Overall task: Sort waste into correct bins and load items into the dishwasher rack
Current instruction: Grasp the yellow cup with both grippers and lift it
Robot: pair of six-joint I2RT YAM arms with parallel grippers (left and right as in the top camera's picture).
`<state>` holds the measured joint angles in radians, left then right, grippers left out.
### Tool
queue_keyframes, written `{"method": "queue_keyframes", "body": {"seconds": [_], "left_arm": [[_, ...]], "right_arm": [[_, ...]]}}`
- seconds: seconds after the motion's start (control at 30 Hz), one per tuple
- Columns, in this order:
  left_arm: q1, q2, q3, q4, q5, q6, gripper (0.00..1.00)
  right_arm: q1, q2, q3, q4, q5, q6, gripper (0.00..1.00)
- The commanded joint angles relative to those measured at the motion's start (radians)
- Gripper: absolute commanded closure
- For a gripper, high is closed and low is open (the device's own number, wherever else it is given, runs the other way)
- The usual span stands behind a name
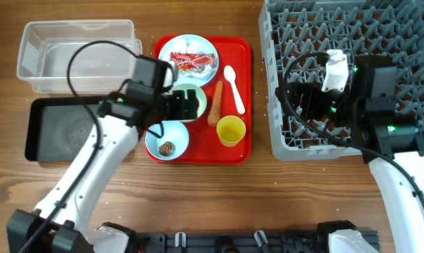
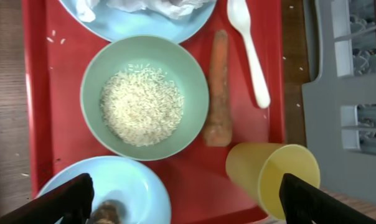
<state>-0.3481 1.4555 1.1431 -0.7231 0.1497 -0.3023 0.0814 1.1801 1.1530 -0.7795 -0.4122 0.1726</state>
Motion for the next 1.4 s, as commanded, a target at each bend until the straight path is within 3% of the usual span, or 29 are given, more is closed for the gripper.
{"method": "queue_keyframes", "body": {"seconds": [0.0,0.2,0.37,0.7,0.8,1.17,1.37], "left_arm": [[-0.079,0.019,0.023,0.041,-0.066,-0.099,0.1],[-0.2,0.111,0.023,0.091,-0.096,-0.1,0.14],[-0.224,0.245,0.023,0.116,-0.099,-0.099,0.18],[-0.224,0.305,0.023,0.153,-0.099,-0.099,0.83],[-0.224,0.304,0.023,0.157,-0.095,-0.1,0.96],[-0.201,0.131,0.024,0.151,0.123,-0.099,0.96],[-0.022,-0.011,0.024,0.099,0.394,-0.098,0.96]], "right_arm": [[-0.004,0.006,0.026,-0.008,0.025,0.013,0.0],[-0.004,0.006,0.026,-0.011,0.025,0.013,0.0],[-0.004,0.006,0.026,-0.019,0.04,0.014,0.0],[-0.004,0.006,0.026,-0.021,0.04,0.014,0.01],[-0.004,0.006,0.026,-0.023,0.04,0.014,0.01],[-0.004,0.006,0.026,-0.031,0.038,0.014,0.01],[-0.004,0.006,0.026,-0.025,-0.01,0.007,0.0]]}}
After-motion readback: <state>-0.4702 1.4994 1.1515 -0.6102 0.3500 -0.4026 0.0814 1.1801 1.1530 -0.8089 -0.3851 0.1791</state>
